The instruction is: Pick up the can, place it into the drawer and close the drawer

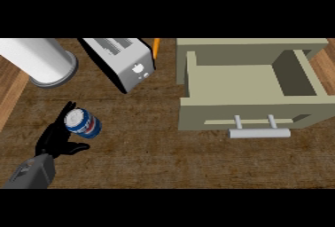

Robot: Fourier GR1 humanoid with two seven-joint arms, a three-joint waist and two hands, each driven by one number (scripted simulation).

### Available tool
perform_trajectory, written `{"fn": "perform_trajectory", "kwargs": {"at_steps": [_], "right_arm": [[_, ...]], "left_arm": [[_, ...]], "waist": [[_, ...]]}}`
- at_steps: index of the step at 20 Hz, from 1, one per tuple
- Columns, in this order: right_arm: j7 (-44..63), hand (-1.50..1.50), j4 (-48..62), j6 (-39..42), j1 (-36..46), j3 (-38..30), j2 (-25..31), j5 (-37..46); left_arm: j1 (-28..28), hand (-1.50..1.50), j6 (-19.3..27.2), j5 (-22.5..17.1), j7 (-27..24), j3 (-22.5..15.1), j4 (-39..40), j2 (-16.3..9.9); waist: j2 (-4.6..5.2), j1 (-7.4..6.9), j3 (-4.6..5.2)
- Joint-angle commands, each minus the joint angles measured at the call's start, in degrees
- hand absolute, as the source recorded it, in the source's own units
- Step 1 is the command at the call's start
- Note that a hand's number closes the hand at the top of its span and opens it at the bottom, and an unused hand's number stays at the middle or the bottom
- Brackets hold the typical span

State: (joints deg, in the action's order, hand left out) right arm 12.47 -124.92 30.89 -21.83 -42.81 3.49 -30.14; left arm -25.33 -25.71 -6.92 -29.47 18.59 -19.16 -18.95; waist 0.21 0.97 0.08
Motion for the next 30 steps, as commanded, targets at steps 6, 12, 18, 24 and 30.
{"fn": "perform_trajectory", "kwargs": {"at_steps": [6, 12, 18, 24, 30], "right_arm": [[-0.06, -1.50, 0.40, 1.77, -0.61, -0.64, -1.42, -0.35], [1.11, -1.50, 0.31, 1.37, -0.16, -2.10, -0.69, -2.95], [-1.71, -1.50, -1.52, 3.44, -4.25, -2.16, -3.43, -1.94], [0.00, -1.50, -3.45, 0.15, -6.27, -0.02, -3.46, -3.11], [1.03, -1.50, -5.34, -1.25, -4.91, 0.58, -3.48, -1.41]], "left_arm": [[-5.07, 1.50, -5.75, -2.39, 1.83, 1.71, 5.02, -1.05], [-8.23, 1.50, -6.62, -1.55, 0.67, 0.31, 5.34, 3.38], [-6.33, 1.50, -3.33, -4.24, 1.45, 0.59, -1.64, 7.11], [-4.53, 1.50, 12.35, -6.57, -1.64, 2.27, -9.69, 15.27], [-3.75, 1.50, 18.39, -9.02, 11.17, -2.79, -28.14, 18.78]], "waist": [[-0.05, -0.14, -0.03], [0.05, 0.12, -0.01], [-0.51, -0.78, -0.16], [-0.88, -1.21, -0.24], [-0.79, -1.50, -0.19]]}}
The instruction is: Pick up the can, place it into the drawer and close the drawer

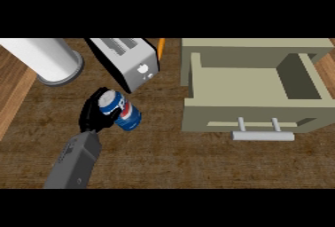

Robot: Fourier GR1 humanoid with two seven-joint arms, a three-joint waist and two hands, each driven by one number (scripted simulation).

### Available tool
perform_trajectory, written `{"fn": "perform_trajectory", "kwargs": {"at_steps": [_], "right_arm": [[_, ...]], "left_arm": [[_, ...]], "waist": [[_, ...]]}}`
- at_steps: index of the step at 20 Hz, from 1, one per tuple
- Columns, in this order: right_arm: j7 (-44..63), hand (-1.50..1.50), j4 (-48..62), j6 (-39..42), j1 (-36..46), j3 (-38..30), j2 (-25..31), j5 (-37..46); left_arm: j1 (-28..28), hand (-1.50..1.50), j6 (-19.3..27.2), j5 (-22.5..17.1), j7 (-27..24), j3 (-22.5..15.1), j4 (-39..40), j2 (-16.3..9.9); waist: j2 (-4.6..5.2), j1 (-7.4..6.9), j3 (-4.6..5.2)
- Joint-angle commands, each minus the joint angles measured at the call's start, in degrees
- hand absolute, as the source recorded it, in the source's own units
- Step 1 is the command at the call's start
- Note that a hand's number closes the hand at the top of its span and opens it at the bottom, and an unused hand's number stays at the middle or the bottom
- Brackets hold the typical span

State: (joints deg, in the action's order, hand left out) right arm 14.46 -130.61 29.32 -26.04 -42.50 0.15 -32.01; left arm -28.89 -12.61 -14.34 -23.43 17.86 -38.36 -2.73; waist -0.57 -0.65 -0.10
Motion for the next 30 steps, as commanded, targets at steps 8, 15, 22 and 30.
{"fn": "perform_trajectory", "kwargs": {"at_steps": [8, 15, 22, 30], "right_arm": [[-1.56, -1.50, -0.87, 0.45, -3.80, -0.67, -0.14, -2.45], [1.56, -1.50, -4.77, -3.24, -3.45, 2.66, -0.11, -1.44], [1.33, -1.50, -1.46, -1.50, -1.40, 0.48, 1.48, -2.78], [-1.01, -1.50, -1.06, -2.40, -0.01, 4.55, -0.10, 1.74]], "left_arm": [[5.62, 1.50, 16.77, -1.70, 19.71, -13.42, -35.02, 2.70], [2.05, 1.50, 23.83, 0.77, 29.36, -17.05, -44.54, 2.45], [-9.46, 1.50, 32.90, 1.88, 33.36, -20.88, -40.40, 2.72], [-19.36, 1.50, 40.66, 0.50, 36.06, -25.55, -34.82, 2.73]], "waist": [[-0.06, 0.34, 0.01], [0.39, 0.84, 0.09], [0.50, 1.46, 0.09], [0.57, 1.66, 0.08]]}}
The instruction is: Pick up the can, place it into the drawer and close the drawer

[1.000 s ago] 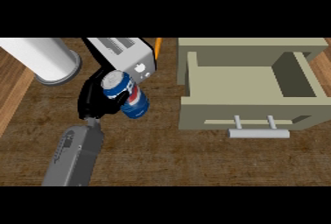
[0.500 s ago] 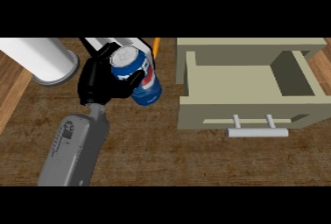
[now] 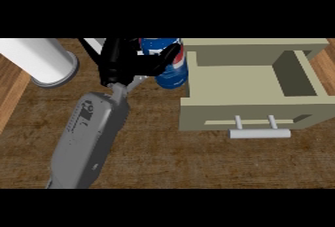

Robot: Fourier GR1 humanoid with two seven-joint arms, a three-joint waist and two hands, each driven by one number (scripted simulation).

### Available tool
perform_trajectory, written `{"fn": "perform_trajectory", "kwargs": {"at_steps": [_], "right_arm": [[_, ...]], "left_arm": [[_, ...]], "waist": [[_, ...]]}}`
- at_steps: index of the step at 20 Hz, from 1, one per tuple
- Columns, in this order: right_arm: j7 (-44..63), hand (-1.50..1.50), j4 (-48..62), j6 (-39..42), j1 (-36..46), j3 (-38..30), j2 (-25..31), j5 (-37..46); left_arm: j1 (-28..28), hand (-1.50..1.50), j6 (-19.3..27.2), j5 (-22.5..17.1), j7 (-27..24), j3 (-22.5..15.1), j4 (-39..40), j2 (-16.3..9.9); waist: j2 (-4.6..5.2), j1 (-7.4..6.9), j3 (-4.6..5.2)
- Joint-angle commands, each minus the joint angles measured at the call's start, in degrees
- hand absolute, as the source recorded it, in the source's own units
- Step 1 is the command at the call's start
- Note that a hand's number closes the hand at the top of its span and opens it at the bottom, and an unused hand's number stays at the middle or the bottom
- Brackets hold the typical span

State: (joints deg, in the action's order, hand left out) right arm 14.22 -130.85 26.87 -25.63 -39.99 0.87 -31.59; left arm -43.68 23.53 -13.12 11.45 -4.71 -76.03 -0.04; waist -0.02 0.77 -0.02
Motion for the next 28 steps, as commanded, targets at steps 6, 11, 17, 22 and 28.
{"fn": "perform_trajectory", "kwargs": {"at_steps": [6, 11, 17, 22, 28], "right_arm": [[-2.24, -1.50, 0.05, -0.31, 0.25, 2.58, -0.84, 2.82], [-3.02, -1.50, -0.45, -2.27, -0.29, 5.71, -0.83, 3.11], [1.68, -1.50, 0.90, -1.21, 3.08, 1.24, 0.94, 0.96], [-1.95, -1.50, 2.24, 0.83, 1.65, 2.16, -0.82, 2.35], [1.45, -1.50, -0.97, -1.35, 3.52, 2.87, -0.56, 2.11]], "left_arm": [[-13.05, 1.50, 6.86, -2.94, -1.32, -2.96, 11.04, 0.04], [-20.99, 1.50, 7.80, -4.12, -0.49, -1.04, 18.40, 0.04], [-27.82, 1.50, 11.15, -10.83, -5.08, -5.83, 27.26, 0.04], [-31.37, 1.50, 13.83, -16.20, -7.38, -9.87, 32.27, 0.04], [-34.80, 1.50, 15.65, -24.89, -10.27, -15.90, 36.32, 0.04]], "waist": [[0.15, 0.57, -0.01], [0.18, 0.67, -0.03], [0.29, 1.12, -0.01], [0.27, 1.80, -0.05], [0.51, 3.01, -0.06]]}}
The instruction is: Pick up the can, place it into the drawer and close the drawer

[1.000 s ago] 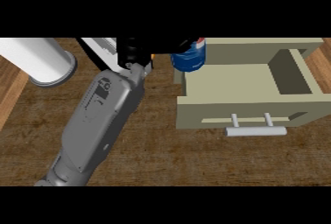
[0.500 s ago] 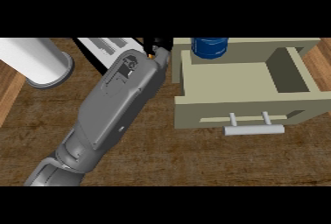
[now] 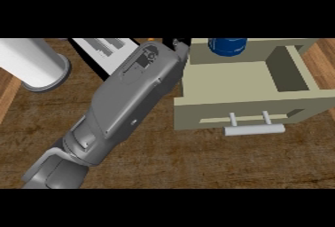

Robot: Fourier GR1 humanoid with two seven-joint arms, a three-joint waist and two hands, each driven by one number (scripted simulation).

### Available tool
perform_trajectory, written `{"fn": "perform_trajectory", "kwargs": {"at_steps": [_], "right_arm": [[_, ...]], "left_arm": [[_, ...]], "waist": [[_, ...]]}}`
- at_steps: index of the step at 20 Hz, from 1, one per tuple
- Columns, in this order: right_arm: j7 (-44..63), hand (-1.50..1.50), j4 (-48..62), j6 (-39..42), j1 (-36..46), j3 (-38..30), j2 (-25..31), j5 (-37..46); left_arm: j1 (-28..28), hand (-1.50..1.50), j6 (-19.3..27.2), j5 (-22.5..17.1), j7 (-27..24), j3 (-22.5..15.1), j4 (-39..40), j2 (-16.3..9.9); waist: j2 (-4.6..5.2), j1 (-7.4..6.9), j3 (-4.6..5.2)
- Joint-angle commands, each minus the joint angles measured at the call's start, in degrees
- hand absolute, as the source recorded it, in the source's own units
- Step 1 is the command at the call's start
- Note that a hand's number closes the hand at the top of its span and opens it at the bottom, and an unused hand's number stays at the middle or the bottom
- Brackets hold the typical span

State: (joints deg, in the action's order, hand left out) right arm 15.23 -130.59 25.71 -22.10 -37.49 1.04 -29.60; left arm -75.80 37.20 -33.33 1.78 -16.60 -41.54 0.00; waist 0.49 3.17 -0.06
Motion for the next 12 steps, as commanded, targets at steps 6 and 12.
{"fn": "perform_trajectory", "kwargs": {"at_steps": [6, 12], "right_arm": [[0.44, -1.50, 1.22, 0.64, 1.67, -0.03, 0.84, -0.63], [3.36, -1.50, -1.35, -1.26, 1.90, 0.12, 1.32, -1.27]], "left_arm": [[-3.48, 1.50, 2.59, -8.51, -4.79, -6.54, 7.47, 0.00], [-5.00, 1.50, 3.24, -12.89, -5.18, -10.60, 11.01, 0.00]], "waist": [[0.13, 0.69, -0.03], [0.35, 1.42, -0.04]]}}
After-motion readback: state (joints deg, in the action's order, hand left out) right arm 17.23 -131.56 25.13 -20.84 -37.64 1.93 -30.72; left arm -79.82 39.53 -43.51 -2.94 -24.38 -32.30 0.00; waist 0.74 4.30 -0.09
